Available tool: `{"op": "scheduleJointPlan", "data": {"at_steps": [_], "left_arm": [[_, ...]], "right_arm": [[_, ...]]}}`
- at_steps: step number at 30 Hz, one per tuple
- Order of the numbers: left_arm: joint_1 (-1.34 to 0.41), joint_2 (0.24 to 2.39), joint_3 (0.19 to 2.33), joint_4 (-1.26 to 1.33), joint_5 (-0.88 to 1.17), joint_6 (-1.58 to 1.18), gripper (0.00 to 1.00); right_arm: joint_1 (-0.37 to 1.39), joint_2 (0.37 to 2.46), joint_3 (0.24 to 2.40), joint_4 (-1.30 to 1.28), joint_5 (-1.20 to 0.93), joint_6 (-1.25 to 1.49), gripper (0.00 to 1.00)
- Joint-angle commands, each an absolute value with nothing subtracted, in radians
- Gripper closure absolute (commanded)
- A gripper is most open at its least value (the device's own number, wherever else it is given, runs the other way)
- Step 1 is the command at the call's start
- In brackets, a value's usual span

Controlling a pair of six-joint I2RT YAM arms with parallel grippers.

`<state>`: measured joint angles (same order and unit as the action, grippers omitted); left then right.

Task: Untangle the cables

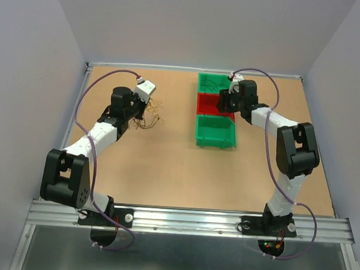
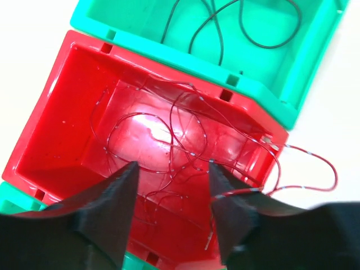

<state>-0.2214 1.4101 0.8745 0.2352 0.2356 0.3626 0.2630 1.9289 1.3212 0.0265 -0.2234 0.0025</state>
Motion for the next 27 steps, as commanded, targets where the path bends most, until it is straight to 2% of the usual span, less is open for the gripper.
{"op": "scheduleJointPlan", "data": {"at_steps": [1,11,18,23,27], "left_arm": [[-0.227,1.362,0.879,0.265,0.249,0.379,0.77],[-0.230,1.359,0.877,0.264,0.252,0.380,0.77],[-0.233,1.364,0.877,0.264,0.247,0.382,0.77],[-0.235,1.367,0.879,0.264,0.245,0.383,0.77],[-0.235,1.370,0.880,0.264,0.245,0.383,0.77]], "right_arm": [[0.262,1.846,1.261,0.146,-0.140,0.041,0.35],[0.152,1.764,1.100,0.370,-0.175,0.170,0.32],[0.114,1.831,1.138,0.380,-0.218,0.233,0.26],[0.107,1.888,1.175,0.380,-0.242,0.250,0.27],[0.107,1.937,1.225,0.365,-0.308,0.271,0.33]]}}
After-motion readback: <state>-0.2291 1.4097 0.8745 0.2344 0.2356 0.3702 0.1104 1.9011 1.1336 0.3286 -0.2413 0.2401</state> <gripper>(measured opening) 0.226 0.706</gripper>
